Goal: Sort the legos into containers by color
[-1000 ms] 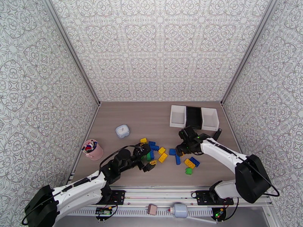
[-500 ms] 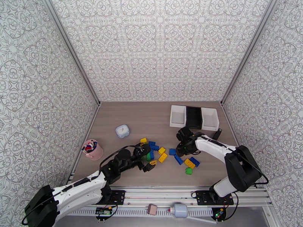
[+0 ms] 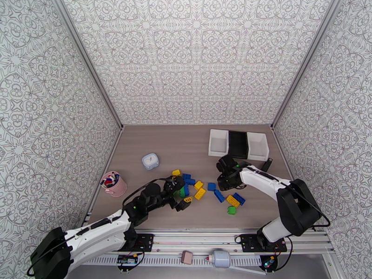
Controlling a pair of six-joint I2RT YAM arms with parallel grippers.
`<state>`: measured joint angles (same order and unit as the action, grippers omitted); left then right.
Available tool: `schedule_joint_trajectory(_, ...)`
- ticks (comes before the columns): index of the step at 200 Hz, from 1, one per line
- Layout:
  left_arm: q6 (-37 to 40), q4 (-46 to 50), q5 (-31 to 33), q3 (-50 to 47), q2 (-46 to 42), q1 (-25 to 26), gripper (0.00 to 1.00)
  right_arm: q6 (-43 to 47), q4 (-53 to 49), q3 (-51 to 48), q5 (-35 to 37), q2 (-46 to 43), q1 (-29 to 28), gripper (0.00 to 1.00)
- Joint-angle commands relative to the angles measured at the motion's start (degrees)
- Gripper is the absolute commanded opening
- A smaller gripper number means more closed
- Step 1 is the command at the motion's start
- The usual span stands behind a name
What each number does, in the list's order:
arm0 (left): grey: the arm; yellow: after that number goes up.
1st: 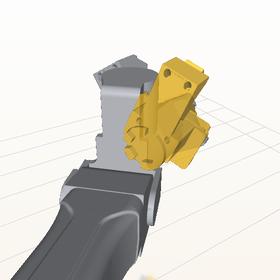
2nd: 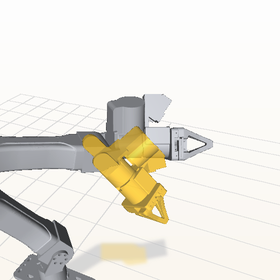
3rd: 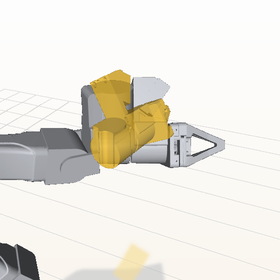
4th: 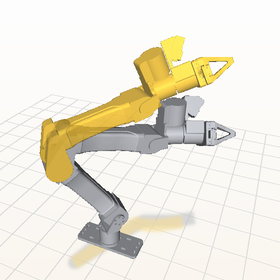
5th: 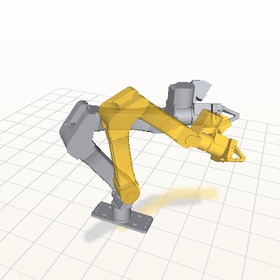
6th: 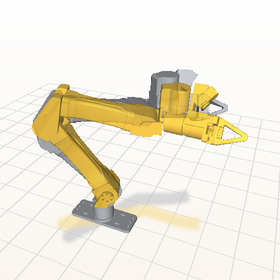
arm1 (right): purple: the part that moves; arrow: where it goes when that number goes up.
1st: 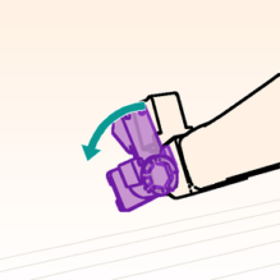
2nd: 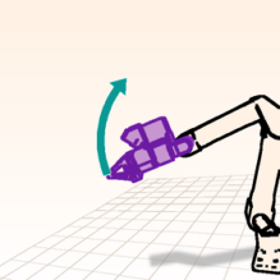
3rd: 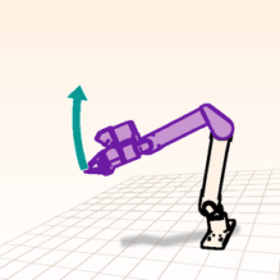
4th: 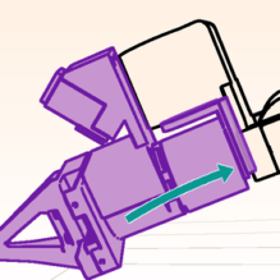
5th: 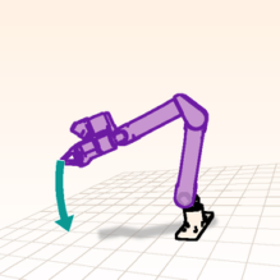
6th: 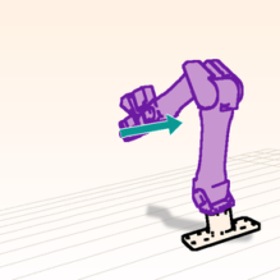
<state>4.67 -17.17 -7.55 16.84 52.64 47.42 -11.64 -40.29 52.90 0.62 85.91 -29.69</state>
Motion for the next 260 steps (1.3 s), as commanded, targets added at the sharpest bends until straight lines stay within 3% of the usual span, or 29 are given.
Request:
schedule_joint_trajectory(1, -3.8, -1.8, 4.4, 3.5, 2.0, 0.2, 1.00, -2.1, 2.3, -0.9, 3.7, -5.2, -0.4, 0.35)
schedule_joint_trajectory(53, -15.1, 0.4, 17.5, 16.9, 16.6, -0.9, 1.00, -4.5, 7.4, -3.9, 8.6, -15.6, -0.2, 0.30)
schedule_joint_trajectory(147, -25.2, 15.0, 18.4, 52.7, 52.2, -3.8, 0.99, -6.4, 9.0, -9.0, 13.1, -26.5, 0.1, 0.24)
schedule_joint_trajectory(226, -27.3, 25.5, 18.2, 82.5, 74.5, -6.6, 0.72, -6.9, 11.4, -11.1, 11.6, -26.6, 0.1, 0.24)
schedule_joint_trajectory(260, -27.9, 29.3, 18.5, 90.9, 81.4, -7.4, 0.57, -6.6, 10.7, -11.1, 11.5, -27.4, 0.1, 0.24)
